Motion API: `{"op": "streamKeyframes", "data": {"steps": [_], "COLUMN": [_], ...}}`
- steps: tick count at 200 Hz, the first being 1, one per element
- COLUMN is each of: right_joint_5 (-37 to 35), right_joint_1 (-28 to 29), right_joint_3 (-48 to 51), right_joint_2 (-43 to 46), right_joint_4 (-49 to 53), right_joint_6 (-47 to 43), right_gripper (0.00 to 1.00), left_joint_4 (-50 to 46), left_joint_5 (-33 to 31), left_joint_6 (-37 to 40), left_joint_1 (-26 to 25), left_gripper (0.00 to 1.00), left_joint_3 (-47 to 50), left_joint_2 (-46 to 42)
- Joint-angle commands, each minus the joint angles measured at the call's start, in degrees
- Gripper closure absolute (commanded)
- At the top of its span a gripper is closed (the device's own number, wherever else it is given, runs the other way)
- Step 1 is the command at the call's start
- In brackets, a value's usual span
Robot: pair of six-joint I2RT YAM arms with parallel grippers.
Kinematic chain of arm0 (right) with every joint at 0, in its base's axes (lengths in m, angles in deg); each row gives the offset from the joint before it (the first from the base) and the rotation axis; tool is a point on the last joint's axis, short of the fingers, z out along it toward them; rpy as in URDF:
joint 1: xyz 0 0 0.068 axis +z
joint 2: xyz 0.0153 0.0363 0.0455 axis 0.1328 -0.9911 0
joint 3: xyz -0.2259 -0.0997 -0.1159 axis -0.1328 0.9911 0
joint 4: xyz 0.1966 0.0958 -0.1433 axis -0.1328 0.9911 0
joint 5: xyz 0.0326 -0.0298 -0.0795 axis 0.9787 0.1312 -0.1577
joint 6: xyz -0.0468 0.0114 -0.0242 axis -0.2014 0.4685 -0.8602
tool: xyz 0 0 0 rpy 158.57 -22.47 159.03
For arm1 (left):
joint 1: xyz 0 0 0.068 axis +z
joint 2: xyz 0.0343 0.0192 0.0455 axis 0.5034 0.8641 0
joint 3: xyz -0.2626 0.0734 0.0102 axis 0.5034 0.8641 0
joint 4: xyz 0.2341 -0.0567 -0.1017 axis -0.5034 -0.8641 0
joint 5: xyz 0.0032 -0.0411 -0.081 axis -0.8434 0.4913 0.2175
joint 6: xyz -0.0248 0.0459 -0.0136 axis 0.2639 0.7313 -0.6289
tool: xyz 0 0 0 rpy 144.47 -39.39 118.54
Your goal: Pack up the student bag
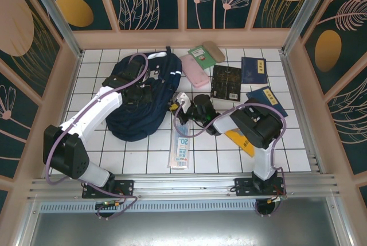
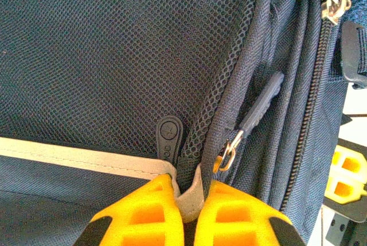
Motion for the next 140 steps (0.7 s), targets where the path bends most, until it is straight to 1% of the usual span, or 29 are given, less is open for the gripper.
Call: {"op": "streamKeyframes", "data": {"steps": [1,39,103,140], "right_joint_5": [-0.21,-2.18,-2.93,-4.58], "right_joint_1": [0.54,3.18,7.93,11.78], "right_joint_3": [0.44,0.14,-2.45,-3.99], "right_joint_2": [5.07,8.75,11.74,11.86], "right_joint_4": [3.88,10.97,20.85,23.63], "right_joint_6": [-2.04,-4.98,-6.3,-5.6], "right_gripper": [1.0,1.0,1.0,1.0], "left_joint_4": [5.31,6.3,9.46,11.02], "left_joint_5": [2.06,3.54,6.58,8.31], "left_joint_6": [-1.69,-3.66,-8.32,-10.82], "left_joint_1": [-0.17,-0.13,0.25,0.54], "left_gripper": [1.0,1.0,1.0,1.0], "left_joint_3": [-2.42,-4.8,-6.44,-6.75], "left_joint_2": [0.31,2.89,5.4,6.2]}}
